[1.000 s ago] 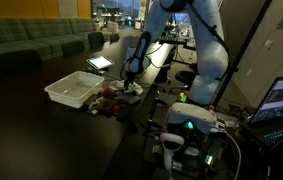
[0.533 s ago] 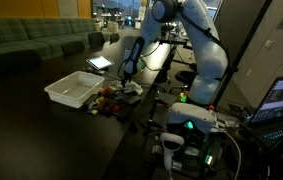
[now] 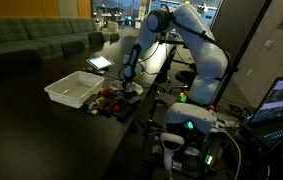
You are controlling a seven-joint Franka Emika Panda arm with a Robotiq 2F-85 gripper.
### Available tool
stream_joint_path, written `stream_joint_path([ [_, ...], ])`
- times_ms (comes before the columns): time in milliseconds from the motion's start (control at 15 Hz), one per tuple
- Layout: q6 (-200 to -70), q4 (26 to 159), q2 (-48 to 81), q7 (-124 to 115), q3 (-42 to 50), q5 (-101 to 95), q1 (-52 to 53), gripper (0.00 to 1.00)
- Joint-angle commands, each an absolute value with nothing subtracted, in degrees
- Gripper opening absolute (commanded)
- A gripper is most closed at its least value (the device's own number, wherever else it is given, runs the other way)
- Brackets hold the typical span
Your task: Pick up the towel, sweep the objects on the table to the left and put the towel in the container.
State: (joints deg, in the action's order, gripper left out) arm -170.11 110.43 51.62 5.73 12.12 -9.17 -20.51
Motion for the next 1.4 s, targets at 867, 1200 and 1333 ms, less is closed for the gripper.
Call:
stream_joint_path([
  [867,-157.7,112.2,47.7,6.1,13.9,-7.9,-18.6,0.06],
  [1200,-158.9,120.6,42.0,3.5,19.5,-9.6,-14.4,0.07],
  [1333,-159.2,124.1,39.9,2.2,22.7,-10.9,-12.1,0.07],
])
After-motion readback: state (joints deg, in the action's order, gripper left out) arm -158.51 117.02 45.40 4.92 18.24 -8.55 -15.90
